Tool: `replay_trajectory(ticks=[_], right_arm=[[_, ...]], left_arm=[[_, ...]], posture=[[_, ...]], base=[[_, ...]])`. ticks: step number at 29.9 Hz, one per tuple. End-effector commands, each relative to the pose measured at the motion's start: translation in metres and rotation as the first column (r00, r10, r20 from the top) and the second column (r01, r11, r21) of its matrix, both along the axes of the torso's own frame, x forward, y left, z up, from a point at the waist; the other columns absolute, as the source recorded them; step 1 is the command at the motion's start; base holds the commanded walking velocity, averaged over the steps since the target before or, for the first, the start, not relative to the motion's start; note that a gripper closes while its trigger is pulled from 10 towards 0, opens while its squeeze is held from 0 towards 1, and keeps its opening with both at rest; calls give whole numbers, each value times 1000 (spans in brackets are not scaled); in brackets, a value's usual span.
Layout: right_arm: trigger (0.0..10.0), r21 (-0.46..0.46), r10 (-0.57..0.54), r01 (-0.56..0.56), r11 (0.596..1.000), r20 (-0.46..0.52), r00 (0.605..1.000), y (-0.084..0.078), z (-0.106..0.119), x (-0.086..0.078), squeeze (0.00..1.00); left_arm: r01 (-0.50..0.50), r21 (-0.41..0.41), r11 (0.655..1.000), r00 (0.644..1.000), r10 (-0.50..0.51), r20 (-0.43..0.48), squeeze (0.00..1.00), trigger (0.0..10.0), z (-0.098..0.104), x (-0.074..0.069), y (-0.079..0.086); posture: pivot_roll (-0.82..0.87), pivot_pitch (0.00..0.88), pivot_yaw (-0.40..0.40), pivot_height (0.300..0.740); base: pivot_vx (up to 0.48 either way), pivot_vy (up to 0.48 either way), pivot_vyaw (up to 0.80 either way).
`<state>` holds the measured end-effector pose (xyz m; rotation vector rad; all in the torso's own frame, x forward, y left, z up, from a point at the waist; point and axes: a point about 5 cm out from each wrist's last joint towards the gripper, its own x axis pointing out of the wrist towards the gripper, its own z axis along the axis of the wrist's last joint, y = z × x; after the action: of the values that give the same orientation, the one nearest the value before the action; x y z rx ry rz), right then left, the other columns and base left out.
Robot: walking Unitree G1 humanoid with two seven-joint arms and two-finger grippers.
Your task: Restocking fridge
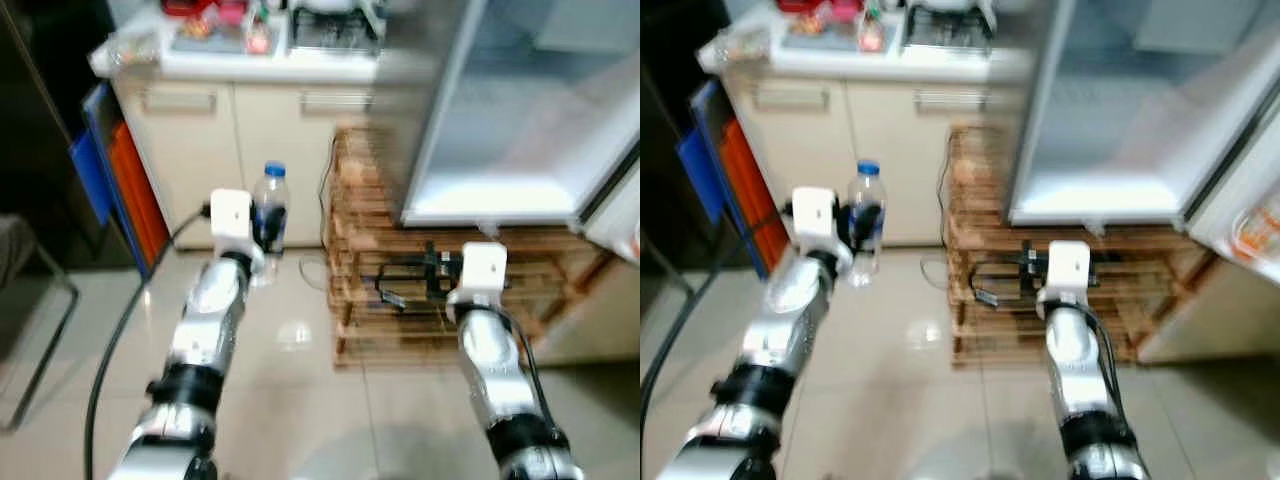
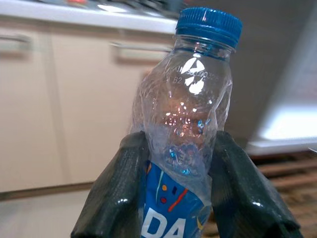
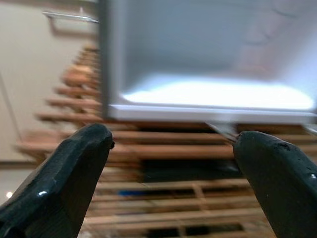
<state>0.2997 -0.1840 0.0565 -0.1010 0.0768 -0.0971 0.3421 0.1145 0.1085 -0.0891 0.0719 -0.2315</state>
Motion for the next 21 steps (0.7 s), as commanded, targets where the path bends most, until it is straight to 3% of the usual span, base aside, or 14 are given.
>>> replay_trajectory(ticks=[1,7,10,17,21], right_arm=[[10000,-10,38,-38,999,36,999,8,6,2,0],[10000,0,46,-46,999,2,999,9,-1,0,0],[10000,-11,40,-41,999,-34,999,8,-6,3,0],[10000,18,10,-10,1000,-18,1000,4,-2,7,0],[10000,32,-2,3,999,-25,1000,2,-2,6,0]], left_arm=[[-1,17,1000,999,0,36,0,10000,10,6,0],[1,24,1000,999,-2,51,0,10000,15,13,-4],[8,38,999,997,-10,71,0,10000,17,16,-5],[13,44,999,998,-16,66,0,10000,16,19,-3],[9,14,1000,999,-10,46,0,10000,15,22,-4]], posture=[[-145,0,5,740],[-136,0,-14,740],[-121,0,-26,740],[-143,0,-22,740],[-157,0,-18,740]], base=[[0,-442,0],[0,-441,0],[0,-441,-794],[0,-438,-781],[0,0,-781]])
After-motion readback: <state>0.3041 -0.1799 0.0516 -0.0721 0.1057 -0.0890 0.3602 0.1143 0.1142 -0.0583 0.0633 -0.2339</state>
